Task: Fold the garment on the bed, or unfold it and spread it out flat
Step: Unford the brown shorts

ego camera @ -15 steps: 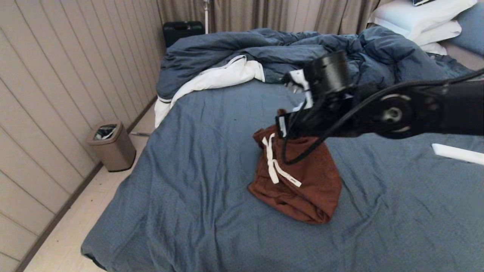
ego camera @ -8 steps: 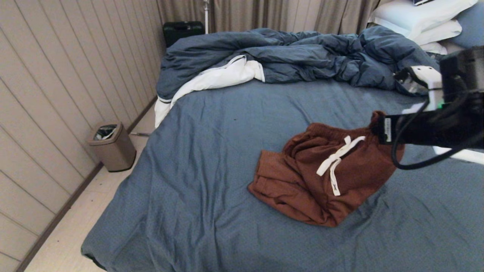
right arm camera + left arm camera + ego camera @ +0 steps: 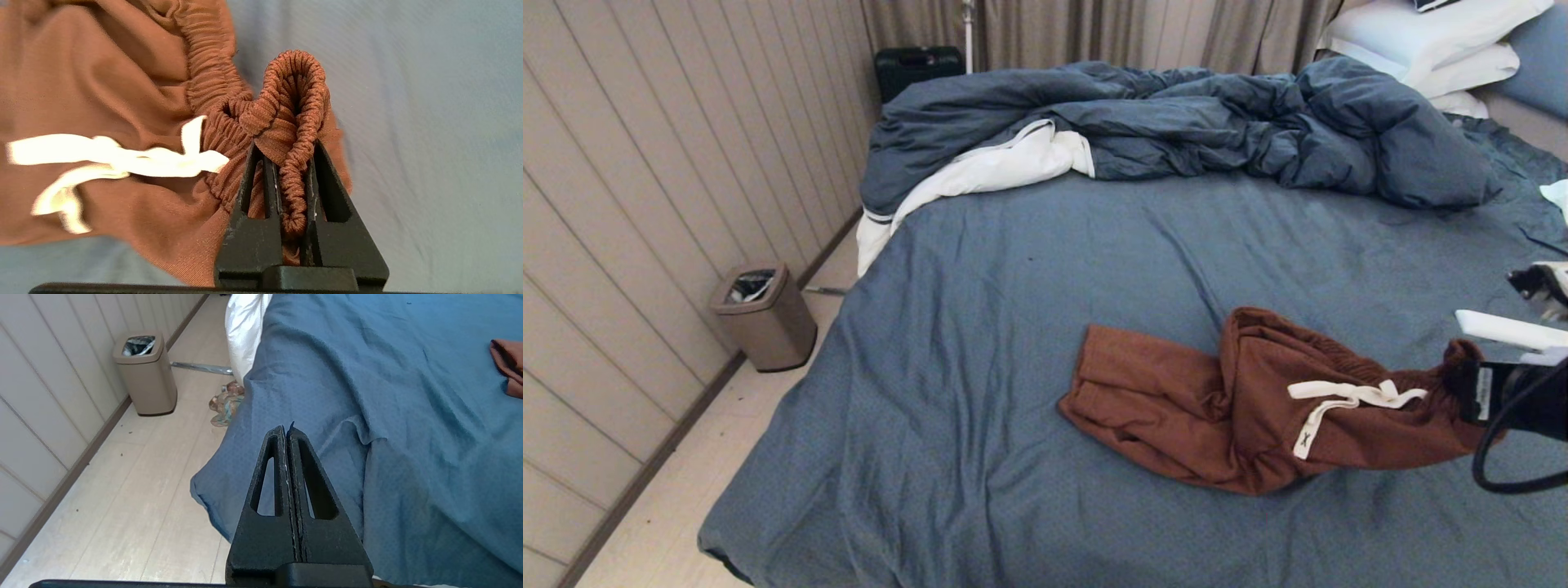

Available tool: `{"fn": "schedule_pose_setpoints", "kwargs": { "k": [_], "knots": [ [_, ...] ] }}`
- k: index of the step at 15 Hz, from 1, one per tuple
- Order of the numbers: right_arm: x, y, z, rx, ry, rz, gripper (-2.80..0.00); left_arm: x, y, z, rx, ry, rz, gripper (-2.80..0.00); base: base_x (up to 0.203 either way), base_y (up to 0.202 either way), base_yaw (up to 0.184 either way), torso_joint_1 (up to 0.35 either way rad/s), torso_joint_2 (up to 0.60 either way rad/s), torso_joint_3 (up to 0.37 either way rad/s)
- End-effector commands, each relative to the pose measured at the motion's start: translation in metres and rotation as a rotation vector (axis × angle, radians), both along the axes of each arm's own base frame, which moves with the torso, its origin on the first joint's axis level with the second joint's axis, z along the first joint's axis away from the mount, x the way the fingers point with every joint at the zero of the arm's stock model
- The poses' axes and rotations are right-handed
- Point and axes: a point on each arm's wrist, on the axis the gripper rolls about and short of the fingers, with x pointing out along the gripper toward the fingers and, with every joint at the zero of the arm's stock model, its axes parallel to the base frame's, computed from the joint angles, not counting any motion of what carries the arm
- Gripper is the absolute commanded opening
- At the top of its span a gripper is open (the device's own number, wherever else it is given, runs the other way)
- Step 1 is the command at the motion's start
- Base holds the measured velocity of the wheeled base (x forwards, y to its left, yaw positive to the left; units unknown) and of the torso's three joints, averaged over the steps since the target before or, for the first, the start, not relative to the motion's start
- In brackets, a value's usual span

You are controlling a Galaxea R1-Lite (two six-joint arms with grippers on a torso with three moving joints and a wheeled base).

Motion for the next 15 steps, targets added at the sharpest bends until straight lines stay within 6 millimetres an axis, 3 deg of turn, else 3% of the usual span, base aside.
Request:
{"fn": "schedule_pose_setpoints", "kwargs": {
  "k": [1, 7, 8, 15],
  "knots": [
    [-0.012, -0.009, -0.017, 0.003, 0.027, -0.058, -2.8, 0.0, 0.0, 0.0, 0.0, -0.001, 0.001, -2.8, 0.0, 0.0, 0.0, 0.0, 0.0, 0.0],
    [-0.044, -0.032, -0.048, 0.078, 0.092, -0.181, -2.8, 0.0, 0.0, 0.0, 0.0, 0.0, 0.001, -2.8, 0.0, 0.0, 0.0, 0.0, 0.0, 0.0],
    [-0.05, -0.036, -0.051, 0.091, 0.077, -0.191, 0.0, 0.0, 0.0, 0.0, 0.0, -0.001, 0.001, -2.8, 0.0, 0.0, 0.0, 0.0, 0.0, 0.0],
    [-0.062, -0.03, -0.039, 0.112, -0.049, -0.101, 0.0, 0.0, 0.0, 0.0, 0.0, -0.001, 0.001, -2.8, 0.0, 0.0, 0.0, 0.0, 0.0, 0.0]
  ]
}}
